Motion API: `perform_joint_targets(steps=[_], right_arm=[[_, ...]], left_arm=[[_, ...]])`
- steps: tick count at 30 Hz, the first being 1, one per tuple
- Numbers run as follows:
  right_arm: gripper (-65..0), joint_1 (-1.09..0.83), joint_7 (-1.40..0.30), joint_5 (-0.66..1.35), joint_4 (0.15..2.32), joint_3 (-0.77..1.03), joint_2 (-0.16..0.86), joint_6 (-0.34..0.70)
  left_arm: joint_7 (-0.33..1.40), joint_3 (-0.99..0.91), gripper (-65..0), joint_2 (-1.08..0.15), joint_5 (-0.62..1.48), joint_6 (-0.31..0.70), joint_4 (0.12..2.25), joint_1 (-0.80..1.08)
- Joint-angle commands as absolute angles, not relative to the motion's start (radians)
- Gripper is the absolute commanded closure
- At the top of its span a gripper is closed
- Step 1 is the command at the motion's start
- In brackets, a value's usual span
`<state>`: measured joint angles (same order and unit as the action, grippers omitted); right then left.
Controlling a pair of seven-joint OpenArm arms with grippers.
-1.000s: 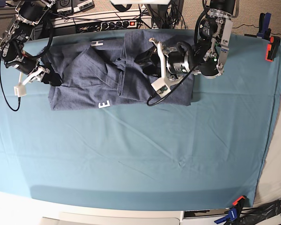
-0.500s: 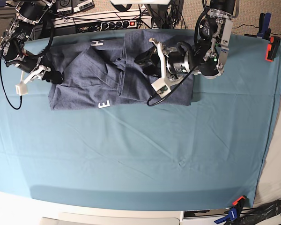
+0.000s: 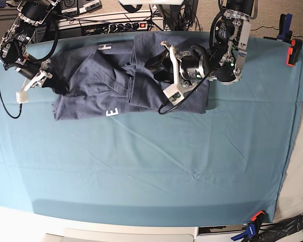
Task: Fold the T-shirt properly
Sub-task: 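Lift the shirt's end with the right gripper and fold it over toward the left gripper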
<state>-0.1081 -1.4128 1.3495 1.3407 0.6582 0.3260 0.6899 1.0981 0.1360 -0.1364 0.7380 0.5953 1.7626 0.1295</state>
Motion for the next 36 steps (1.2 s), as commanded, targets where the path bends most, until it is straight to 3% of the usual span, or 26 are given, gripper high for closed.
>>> perform_joint_targets(steps=[1,11,21,36], right_arm=[[0.0,-0.099,-1.396,1.411,1.356,0.662,0.344,0.698],[0.0,-0.106,-1.396,1.484,1.404,0.659,0.341,0.698],[0.0,-0.186,-1.396,1.484,1.717,0.486,0.338,0.698],[0.0,-0.187,-1.396,1.411,1.82,0.239,0.115,0.698]], left_arm=[[1.075,0.134,-29.4,-0.136,0.751,0.596,1.784,0.116],[1.076,0.112,-29.4,-0.136,0.743,0.596,1.784,0.116],[1.076,-0.064,-29.4,-0.169,0.762,0.596,1.826,0.117],[1.076,-0.25,-29.4,-0.286,0.782,0.595,1.868,0.122]])
